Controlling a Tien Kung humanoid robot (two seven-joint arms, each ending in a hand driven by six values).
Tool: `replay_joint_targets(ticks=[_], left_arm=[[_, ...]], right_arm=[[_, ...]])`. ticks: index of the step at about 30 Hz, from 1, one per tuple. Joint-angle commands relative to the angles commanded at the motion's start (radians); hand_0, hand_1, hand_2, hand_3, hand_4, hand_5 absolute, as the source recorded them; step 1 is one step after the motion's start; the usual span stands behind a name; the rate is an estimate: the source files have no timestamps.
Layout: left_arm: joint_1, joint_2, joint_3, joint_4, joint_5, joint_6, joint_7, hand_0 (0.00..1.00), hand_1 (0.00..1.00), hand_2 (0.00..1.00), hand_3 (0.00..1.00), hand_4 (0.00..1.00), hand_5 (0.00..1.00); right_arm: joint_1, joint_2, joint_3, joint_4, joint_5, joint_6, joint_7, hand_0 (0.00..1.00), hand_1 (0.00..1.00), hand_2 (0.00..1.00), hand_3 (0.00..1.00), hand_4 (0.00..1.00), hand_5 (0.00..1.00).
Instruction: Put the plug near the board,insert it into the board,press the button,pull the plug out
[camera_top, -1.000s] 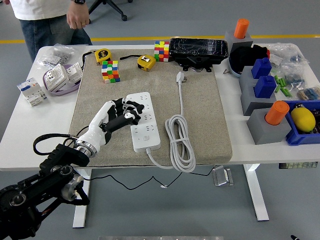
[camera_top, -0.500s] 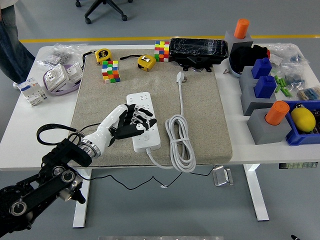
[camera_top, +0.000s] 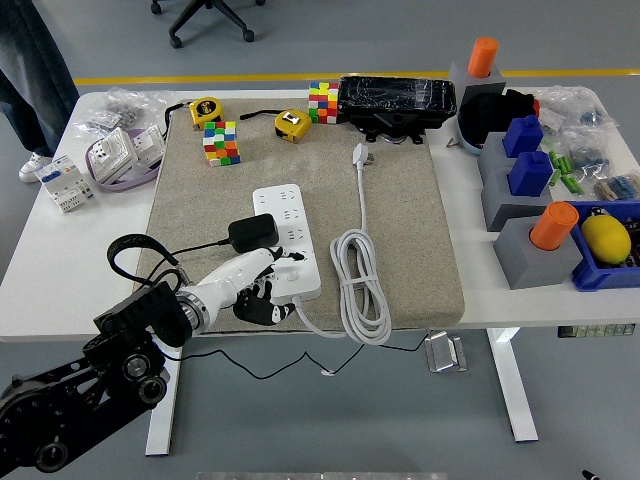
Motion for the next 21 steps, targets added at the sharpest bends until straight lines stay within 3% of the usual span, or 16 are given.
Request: replay_joint_targets(ticks=[13, 21], left_arm=[[-0.002, -0.001, 0.011, 0.008, -0.028, -0.029, 0.007, 0.068, 0.052, 0.137, 0.854, 0.757, 0.002], [-0.006, -0.003, 0.020, 0.042, -0.001, -0.031, 0.025, 0.072, 0.055, 0.140, 0.847, 0.767, 0.002]], right_arm=[[0.000, -0.001, 0.001, 0.002, -0.001, 0.000, 0.000, 0.603, 0.641, 0.643, 0.553, 0.953, 0.491], [0.000, -0.001, 0.001, 0.002, 0.000, 0.000, 0.000, 0.603, 0.641, 0.644, 0.553, 0.953, 0.490]])
